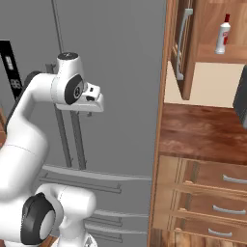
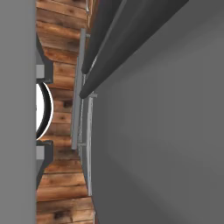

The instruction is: There is a bowl on the dining counter. Grab a lemon wedge from the fridge and place it in the bowl. Then get the liquor bottle and glass cup from the cabinet and place them next to the bowl.

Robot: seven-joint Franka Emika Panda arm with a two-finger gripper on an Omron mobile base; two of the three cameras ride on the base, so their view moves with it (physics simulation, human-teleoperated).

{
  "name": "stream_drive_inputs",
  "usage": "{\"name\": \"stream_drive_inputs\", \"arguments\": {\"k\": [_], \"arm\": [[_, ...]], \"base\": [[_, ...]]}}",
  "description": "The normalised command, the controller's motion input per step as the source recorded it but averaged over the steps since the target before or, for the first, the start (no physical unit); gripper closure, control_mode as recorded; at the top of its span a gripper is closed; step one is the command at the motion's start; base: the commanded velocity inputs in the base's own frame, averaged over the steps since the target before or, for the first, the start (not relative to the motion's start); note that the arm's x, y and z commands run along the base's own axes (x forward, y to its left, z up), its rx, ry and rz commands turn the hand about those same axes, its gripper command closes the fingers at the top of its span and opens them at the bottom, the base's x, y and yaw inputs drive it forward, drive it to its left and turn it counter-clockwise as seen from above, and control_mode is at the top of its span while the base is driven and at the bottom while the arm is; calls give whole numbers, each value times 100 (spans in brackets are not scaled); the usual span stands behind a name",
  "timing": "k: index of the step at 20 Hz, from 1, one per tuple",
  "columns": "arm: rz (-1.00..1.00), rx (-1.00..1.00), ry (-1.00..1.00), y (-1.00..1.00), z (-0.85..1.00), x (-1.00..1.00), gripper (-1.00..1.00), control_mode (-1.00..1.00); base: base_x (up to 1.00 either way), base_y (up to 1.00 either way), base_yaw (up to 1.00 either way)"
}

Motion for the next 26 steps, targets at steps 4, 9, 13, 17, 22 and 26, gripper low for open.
{"name": "stream_drive_inputs", "arguments": {"k": [4, 9, 13, 17, 22, 26], "arm": [[0, 0, 0, 3, 0, -5, -100, 100], [0, 0, 0, 0, 0, 0, -100, 100], [0, 0, 0, 0, 0, 0, -100, 100], [0, 0, 0, 0, 0, 0, -100, 100], [0, 0, 0, 0, 0, 0, -100, 100], [0, 0, 0, 0, 0, 0, -100, 100]], "base": [[-16, 11, 0], [-54, 49, 0], [-44, 47, 0], [-36, 21, 0], [-56, 0, 0], [-46, 0, -1]]}}
